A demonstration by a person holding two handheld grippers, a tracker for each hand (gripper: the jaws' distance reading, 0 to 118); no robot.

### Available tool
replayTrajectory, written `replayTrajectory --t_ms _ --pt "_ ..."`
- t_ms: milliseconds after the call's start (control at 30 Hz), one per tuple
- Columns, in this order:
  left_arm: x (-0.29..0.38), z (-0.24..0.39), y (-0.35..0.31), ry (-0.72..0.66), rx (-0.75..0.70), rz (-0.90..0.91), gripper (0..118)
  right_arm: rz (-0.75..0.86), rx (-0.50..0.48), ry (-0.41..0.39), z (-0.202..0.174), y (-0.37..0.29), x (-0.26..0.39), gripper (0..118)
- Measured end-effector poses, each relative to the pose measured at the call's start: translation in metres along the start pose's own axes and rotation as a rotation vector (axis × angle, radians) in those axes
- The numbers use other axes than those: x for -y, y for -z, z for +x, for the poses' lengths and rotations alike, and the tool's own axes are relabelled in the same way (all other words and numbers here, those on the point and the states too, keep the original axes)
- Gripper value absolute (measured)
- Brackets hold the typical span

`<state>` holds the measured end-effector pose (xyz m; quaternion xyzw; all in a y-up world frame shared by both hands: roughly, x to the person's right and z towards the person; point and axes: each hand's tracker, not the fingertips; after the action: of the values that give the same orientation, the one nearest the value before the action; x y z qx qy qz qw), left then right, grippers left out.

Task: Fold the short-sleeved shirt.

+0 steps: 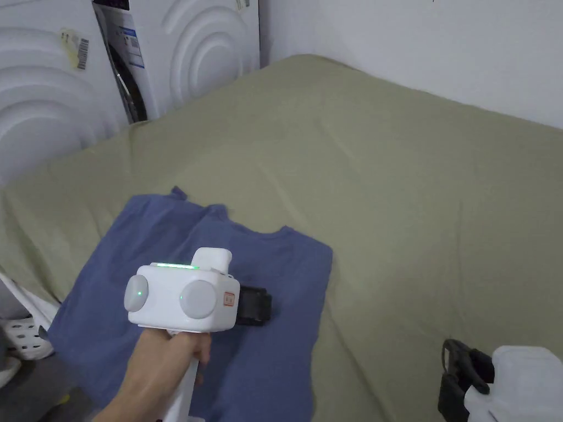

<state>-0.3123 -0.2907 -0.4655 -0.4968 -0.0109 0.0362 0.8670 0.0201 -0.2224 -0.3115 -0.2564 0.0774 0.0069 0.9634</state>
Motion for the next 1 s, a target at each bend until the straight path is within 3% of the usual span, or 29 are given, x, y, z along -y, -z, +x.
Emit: replayTrajectory --t_ms 67,167,200,267,300,467,567,700,1000 --pt "0.004 0.008 0.018 0.045 -0.045 -0.088 117 -0.013 0.007 0.013 0.004 -0.001 0.003 1" --pt "0.000 0.014 0.005 0.060 -0.053 -0.045 111 -0.022 0.018 0.022 0.013 -0.012 0.007 1" --pt "-0.001 0.012 -0.001 0.081 -0.022 -0.030 95 -0.021 0.027 0.021 0.017 -0.018 0.008 1" --pt "-0.004 0.015 -0.019 0.085 -0.019 0.033 19 -0.017 0.040 0.022 0.027 -0.030 0.011 1" --pt "-0.007 0.015 -0.025 0.095 -0.036 0.023 0 -0.015 0.049 0.022 0.033 -0.038 0.012 1" --pt "-0.014 0.022 -0.058 0.137 -0.008 0.059 0 0.016 0.142 0.056 0.066 -0.080 0.016 1" --pt "-0.022 0.061 -0.082 0.185 0.060 0.091 0 0.036 0.189 0.099 0.089 -0.109 0.020 1" --pt "-0.035 0.151 -0.109 0.320 0.146 0.158 0 0.055 0.273 0.137 0.120 -0.154 0.031 1" --pt "-0.025 0.416 -0.156 0.605 0.518 0.198 0 0.076 0.492 0.279 0.185 -0.242 0.068 1"
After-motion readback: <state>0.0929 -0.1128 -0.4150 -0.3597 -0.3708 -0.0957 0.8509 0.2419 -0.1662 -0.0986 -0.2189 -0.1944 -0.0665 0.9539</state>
